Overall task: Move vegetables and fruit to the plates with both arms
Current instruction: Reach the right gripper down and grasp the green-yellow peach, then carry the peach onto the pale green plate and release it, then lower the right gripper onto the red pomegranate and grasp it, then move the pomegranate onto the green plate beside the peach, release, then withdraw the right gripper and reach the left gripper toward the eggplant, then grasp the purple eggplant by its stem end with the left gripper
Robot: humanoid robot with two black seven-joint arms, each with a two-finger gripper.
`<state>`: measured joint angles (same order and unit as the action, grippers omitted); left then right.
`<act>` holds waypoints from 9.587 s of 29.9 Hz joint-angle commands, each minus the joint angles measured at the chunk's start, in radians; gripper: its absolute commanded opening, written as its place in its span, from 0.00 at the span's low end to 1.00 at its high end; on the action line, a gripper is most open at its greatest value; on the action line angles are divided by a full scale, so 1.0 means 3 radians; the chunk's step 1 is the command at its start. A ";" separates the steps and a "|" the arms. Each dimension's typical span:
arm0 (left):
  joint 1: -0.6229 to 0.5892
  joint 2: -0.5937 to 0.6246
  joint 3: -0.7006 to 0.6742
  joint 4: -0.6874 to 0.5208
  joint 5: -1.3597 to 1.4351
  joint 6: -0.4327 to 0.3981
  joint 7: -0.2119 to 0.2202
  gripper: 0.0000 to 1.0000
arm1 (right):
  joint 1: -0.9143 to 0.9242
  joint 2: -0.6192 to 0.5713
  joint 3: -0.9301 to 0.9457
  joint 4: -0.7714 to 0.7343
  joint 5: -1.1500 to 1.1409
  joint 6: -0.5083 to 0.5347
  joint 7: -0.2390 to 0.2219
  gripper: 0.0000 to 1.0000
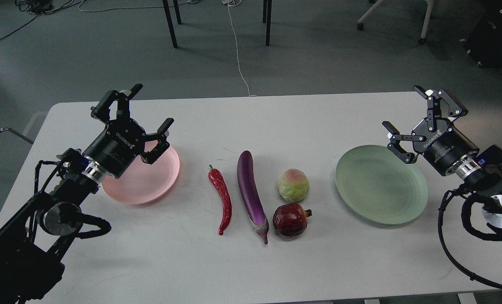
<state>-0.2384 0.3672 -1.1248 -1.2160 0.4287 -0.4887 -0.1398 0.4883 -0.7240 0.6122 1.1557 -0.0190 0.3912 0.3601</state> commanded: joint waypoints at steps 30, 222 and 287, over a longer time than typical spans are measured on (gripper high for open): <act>0.0043 0.0187 -0.0147 -0.0037 -0.0038 0.0013 -0.0142 0.98 | 0.3562 0.1283 -0.3360 -0.0385 -0.4451 0.0325 0.0429 1.00; -0.0192 0.0581 -0.0081 -0.0548 0.1755 0.0000 -0.0352 0.98 | 0.2045 -0.0792 -0.2681 0.0034 0.0143 0.0091 0.0429 0.98; -0.2493 -0.1039 0.3136 0.1297 0.3485 0.0000 0.1156 0.23 | 0.0985 -0.0726 -0.1959 -0.0687 0.1060 0.0325 0.0429 0.99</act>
<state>-0.9787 0.0720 -0.1781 -0.8269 1.4876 -0.4886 0.1819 0.7838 -0.9418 0.0244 0.9507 0.2999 0.4887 0.4887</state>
